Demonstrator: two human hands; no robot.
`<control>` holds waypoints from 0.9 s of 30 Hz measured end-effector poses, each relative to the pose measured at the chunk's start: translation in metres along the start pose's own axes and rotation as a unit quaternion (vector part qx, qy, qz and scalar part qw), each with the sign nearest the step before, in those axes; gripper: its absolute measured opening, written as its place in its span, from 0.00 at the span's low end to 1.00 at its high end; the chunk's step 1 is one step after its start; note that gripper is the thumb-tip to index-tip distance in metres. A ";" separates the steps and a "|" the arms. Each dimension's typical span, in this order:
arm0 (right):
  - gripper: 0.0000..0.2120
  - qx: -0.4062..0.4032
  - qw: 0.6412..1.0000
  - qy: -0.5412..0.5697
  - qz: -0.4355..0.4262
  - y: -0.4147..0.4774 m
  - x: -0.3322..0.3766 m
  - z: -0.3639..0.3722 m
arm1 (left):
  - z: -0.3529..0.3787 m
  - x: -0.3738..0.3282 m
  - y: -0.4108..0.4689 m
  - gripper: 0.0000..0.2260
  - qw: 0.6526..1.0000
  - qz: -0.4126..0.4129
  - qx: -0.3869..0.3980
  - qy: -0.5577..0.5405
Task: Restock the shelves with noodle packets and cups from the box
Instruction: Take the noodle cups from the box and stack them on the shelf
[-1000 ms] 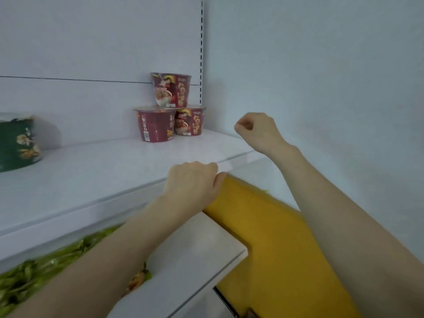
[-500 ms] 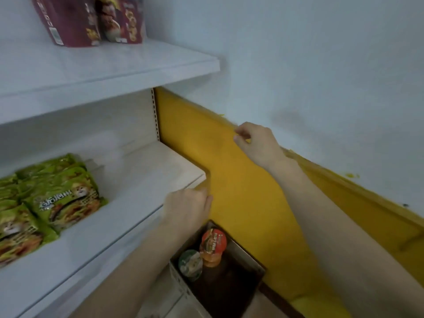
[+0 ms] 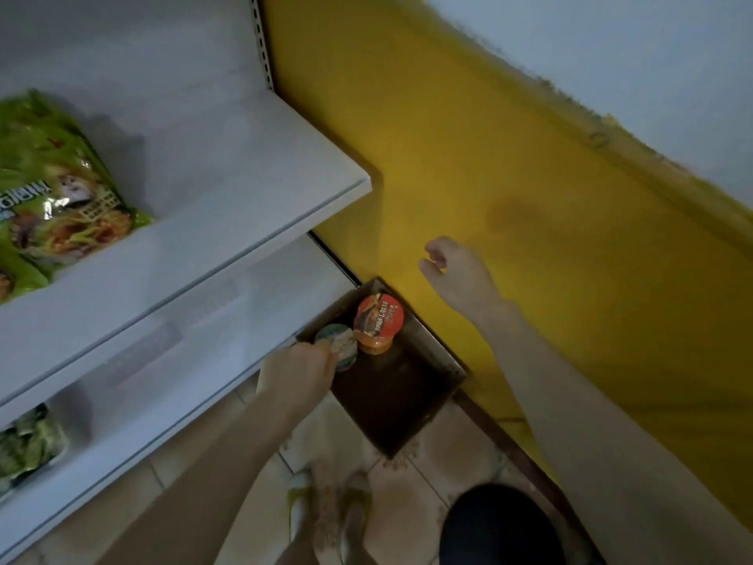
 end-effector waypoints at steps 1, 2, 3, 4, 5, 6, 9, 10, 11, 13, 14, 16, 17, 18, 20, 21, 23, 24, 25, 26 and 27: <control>0.16 0.006 1.000 0.005 0.010 0.000 -0.010 0.013 | 0.013 0.000 0.003 0.15 1.000 -0.004 0.009 -0.003; 0.16 0.009 1.000 0.014 0.020 0.001 -0.020 0.025 | 0.027 0.001 0.008 0.16 1.000 -0.007 0.018 -0.009; 0.16 0.011 0.999 0.024 0.031 0.001 -0.030 0.039 | 0.042 0.002 0.014 0.16 0.999 -0.009 0.026 -0.016; 0.15 0.016 0.998 0.035 0.043 0.000 -0.041 0.053 | 0.058 0.003 0.020 0.16 0.999 -0.010 0.036 -0.021; 0.15 0.023 0.997 0.043 0.056 0.000 -0.053 0.070 | 0.074 0.004 0.027 0.16 0.999 -0.009 0.044 -0.025; 0.15 0.033 0.996 0.046 0.070 -0.001 -0.065 0.087 | 0.090 0.004 0.035 0.16 0.998 -0.008 0.051 -0.030; 0.15 0.056 0.991 0.062 0.101 -0.001 -0.104 0.145 | 0.140 0.006 0.060 0.14 0.997 -0.003 0.063 -0.033; 0.14 0.059 0.990 0.067 0.107 -0.002 -0.117 0.165 | 0.157 0.007 0.068 0.14 0.998 -0.002 0.063 -0.029; 0.13 0.063 0.989 0.070 0.116 -0.002 -0.130 0.186 | 0.175 0.009 0.076 0.14 0.998 0.002 0.060 -0.025; 0.12 0.075 0.984 0.085 0.136 -0.002 -0.155 0.227 | 0.211 0.011 0.091 0.14 0.998 0.008 0.052 -0.024; 0.13 0.078 0.981 0.101 0.146 -0.002 -0.167 0.248 | 0.229 0.012 0.099 0.14 0.998 0.011 0.047 -0.026; 0.13 0.079 0.973 0.138 0.170 0.003 -0.192 0.290 | 0.266 0.013 0.115 0.13 0.999 0.012 0.035 -0.030; 0.14 0.079 0.967 0.151 0.187 0.006 -0.204 0.312 | 0.284 0.014 0.122 0.13 0.999 0.011 0.029 -0.031; 0.14 0.082 0.962 0.161 0.205 0.011 -0.217 0.334 | 0.301 0.015 0.129 0.13 0.999 0.009 0.023 -0.033; 0.15 0.090 0.950 0.181 0.237 0.023 -0.240 0.378 | 0.332 0.019 0.143 0.13 0.999 0.003 0.009 -0.037; 0.15 0.093 0.944 0.192 0.251 0.030 -0.250 0.399 | 0.346 0.020 0.151 0.13 0.999 0.001 0.000 -0.037; 0.14 0.089 0.932 0.218 0.274 0.045 -0.266 0.433 | 0.368 0.023 0.165 0.14 0.999 -0.001 -0.024 -0.043; 0.11 0.082 0.926 0.231 0.286 0.052 -0.273 0.449 | 0.377 0.025 0.172 0.14 0.998 -0.003 -0.035 -0.052; 0.10 0.075 0.921 0.241 0.297 0.060 -0.278 0.462 | 0.385 0.026 0.179 0.14 0.997 -0.006 -0.045 -0.060; 0.11 0.068 0.917 0.249 0.305 0.067 -0.283 0.474 | 0.391 0.028 0.185 0.14 0.996 -0.007 -0.055 -0.065; 0.12 0.062 0.913 0.258 0.310 0.074 -0.287 0.486 | 0.396 0.029 0.190 0.14 0.996 -0.006 -0.063 -0.067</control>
Point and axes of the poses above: each hand's wrist, its own y-axis towards the middle knuckle, its own z-axis out of the palm, x = y × z, the point moved 6 cm from there along y, towards the middle knuckle, and after that the axes turned 7 degrees about y, right-handed, at the moved point
